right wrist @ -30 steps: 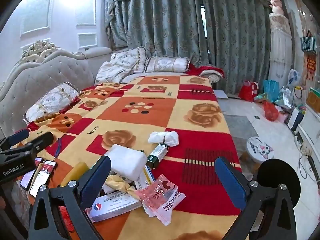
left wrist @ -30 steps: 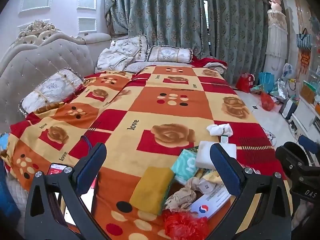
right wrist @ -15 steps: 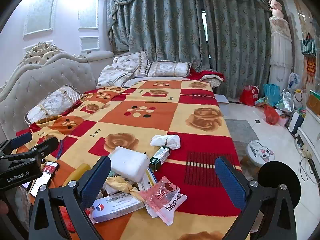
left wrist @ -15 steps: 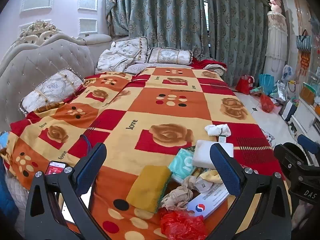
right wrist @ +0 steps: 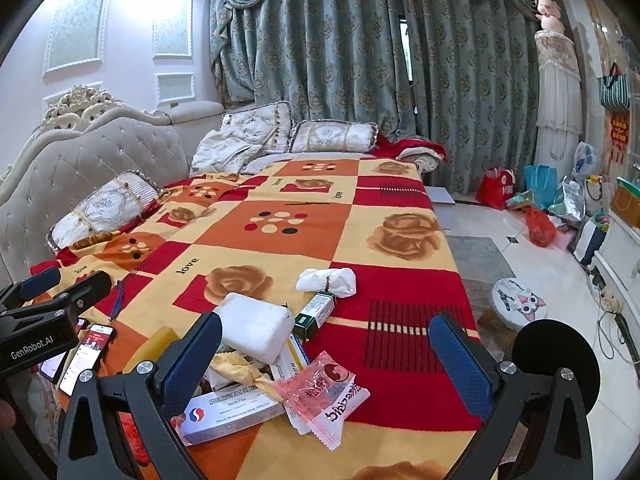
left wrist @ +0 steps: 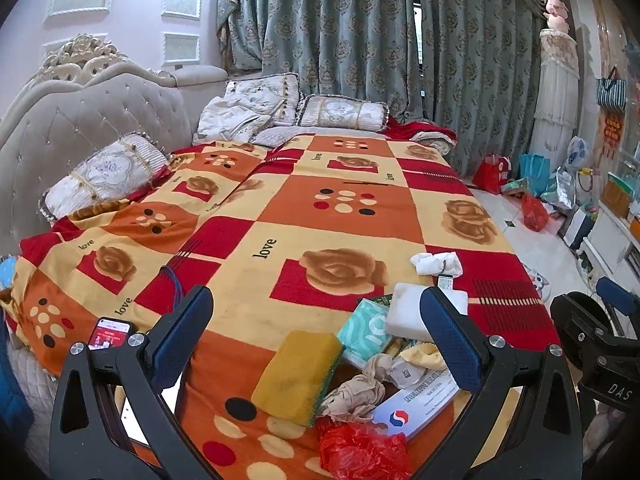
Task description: Collect trash
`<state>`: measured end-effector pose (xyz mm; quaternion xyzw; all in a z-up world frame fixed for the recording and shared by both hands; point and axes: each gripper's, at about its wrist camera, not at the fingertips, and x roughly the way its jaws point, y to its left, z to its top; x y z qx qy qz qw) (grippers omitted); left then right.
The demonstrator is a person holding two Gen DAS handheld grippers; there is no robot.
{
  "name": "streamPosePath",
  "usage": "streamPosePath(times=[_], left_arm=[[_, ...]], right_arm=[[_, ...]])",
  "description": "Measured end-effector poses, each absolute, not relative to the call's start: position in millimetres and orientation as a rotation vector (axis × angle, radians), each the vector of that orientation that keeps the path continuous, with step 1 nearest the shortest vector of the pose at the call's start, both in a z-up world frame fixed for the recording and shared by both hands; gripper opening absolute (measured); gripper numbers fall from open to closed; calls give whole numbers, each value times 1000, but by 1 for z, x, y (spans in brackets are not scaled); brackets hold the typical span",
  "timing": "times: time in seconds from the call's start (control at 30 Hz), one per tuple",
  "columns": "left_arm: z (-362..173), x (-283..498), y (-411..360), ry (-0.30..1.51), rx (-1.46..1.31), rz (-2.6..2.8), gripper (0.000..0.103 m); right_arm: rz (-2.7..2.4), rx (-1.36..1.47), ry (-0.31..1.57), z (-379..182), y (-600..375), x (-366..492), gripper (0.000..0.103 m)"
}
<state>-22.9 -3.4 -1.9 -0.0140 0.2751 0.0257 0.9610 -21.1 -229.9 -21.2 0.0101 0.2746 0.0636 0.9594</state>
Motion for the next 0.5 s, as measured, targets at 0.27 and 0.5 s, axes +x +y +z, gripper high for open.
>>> streamPosePath(times=[0.27,0.5], left_arm=[[-1,-23,-3,552,-29,50,103],[-1,-22,-1,551,-35,49,103]], right_arm=[[131,23,564,-21,-231,-21,103],[129,22,570,-20,-232,-22,103]])
